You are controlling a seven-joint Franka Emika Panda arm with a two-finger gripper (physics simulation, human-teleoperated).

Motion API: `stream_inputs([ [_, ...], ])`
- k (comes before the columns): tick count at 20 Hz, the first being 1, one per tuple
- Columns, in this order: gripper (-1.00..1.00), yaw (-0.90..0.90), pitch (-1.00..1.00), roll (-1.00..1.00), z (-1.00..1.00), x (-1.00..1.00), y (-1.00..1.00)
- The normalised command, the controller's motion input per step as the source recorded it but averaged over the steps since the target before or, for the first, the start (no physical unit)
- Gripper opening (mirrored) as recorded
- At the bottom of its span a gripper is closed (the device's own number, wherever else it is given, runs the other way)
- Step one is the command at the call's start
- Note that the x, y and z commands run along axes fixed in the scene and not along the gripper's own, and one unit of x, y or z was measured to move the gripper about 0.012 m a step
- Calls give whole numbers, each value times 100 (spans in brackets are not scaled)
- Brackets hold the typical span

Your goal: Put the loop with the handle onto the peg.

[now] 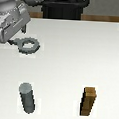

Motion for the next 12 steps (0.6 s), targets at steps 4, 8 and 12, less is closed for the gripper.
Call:
stream_inputs([
  [4, 100, 0, 0, 0, -50, 0, 0],
  [8, 100, 0, 0, 0, 0, -25, 0],
  [12, 100, 0, 0, 0, 0, -50, 0],
])
